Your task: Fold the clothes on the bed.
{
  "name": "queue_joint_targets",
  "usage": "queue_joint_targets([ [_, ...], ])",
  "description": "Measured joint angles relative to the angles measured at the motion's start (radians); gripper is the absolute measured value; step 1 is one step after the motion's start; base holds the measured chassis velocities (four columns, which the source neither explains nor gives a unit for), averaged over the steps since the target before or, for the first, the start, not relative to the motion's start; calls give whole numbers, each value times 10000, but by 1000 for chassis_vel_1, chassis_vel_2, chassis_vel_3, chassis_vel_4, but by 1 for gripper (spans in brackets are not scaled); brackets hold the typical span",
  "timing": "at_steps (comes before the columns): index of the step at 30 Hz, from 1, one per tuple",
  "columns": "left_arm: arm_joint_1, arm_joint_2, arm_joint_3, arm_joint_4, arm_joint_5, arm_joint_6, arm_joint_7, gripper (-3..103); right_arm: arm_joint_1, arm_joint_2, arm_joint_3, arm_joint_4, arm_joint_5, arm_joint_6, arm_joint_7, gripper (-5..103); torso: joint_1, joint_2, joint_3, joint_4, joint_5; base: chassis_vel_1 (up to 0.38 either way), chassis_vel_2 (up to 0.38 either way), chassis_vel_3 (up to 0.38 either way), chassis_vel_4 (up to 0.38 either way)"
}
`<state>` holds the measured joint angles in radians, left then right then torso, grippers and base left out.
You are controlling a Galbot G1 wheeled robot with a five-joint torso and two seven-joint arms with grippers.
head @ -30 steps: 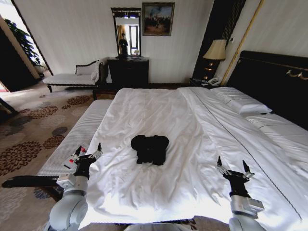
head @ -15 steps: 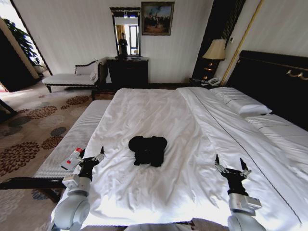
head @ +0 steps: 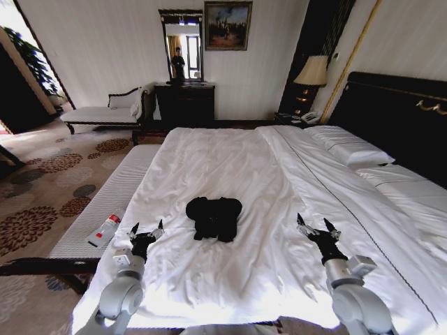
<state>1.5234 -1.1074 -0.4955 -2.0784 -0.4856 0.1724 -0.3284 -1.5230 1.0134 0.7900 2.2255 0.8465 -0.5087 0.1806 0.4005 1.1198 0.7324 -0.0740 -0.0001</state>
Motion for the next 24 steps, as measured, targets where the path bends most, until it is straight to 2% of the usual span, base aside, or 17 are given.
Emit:
queue_joint_targets([
  [1, -59, 70, 5, 39, -9, -9, 1, 100, 450, -369, -203, -181, 461, -397, 29, 100, 2, 0, 0, -1, 0, 0, 0, 0, 0],
  [2, -59, 70, 5, 39, -9, -9, 1, 100, 450, -369, -203, -181, 461, -397, 29, 100, 2, 0, 0, -1, 0, 0, 0, 0, 0],
  [5, -56, 96, 67, 41, -68, -11, 9, 100, 2018, -1157, -1253, -970, 1959, -890, 192, 100, 3, -1, 1, -4, 1, 0, 0, 0, 0],
  [6, -56, 96, 67, 41, -68, -11, 9, 100, 2018, -1157, -1253, -970, 1959, -890, 192, 100, 3, -1, 1, -4, 1, 0, 0, 0, 0],
  [9, 186, -35, 79, -3, 222, -82, 43, 100, 3954, -1571, -2773, -2091, 3007, -1019, 172, 100, 1, 0, 0, 0, -2, 0, 0, 0, 0],
  [10, 186, -35, 79, -3, 222, -82, 43, 100, 3954, -1571, -2773, -2091, 3007, -1019, 172, 100, 1, 0, 0, 0, -2, 0, 0, 0, 0],
  [12, 407, -178, 11, -116, 565, -186, 114, 100, 5258, -1623, -4023, -3101, 3326, -1089, 82, 100, 1, 0, 1, 0, -2, 0, 0, 0, 0],
  [14, 566, -267, -39, -201, 643, -223, 155, 100, 6008, -1545, -4827, -3699, 3464, -1108, 60, 100, 2, 0, 1, -2, 0, 0, 0, 0, 0],
  [15, 566, -267, -39, -201, 643, -223, 155, 100, 6008, -1545, -4827, -3699, 3464, -1108, 60, 100, 2, 0, 1, -2, 0, 0, 0, 0, 0],
  [19, 693, -339, -25, -258, 772, -290, 196, 100, 7848, -1146, -6472, -5448, 3487, -1223, -194, 100, 1, -1, 0, 2, 0, 0, 0, 0, 0],
  [21, 632, -309, 57, -236, 772, -290, 196, 100, 8080, -1078, -6662, -5832, 3336, -1187, -296, 100, 1, 0, 0, 5, -1, 0, 0, 0, 0],
  [24, 326, -177, 424, -93, 761, -271, 188, 100, 8319, -980, -6830, -6639, 2871, -1055, -470, 100, 2, -1, 0, -9, -4, 0, 0, 0, 0],
])
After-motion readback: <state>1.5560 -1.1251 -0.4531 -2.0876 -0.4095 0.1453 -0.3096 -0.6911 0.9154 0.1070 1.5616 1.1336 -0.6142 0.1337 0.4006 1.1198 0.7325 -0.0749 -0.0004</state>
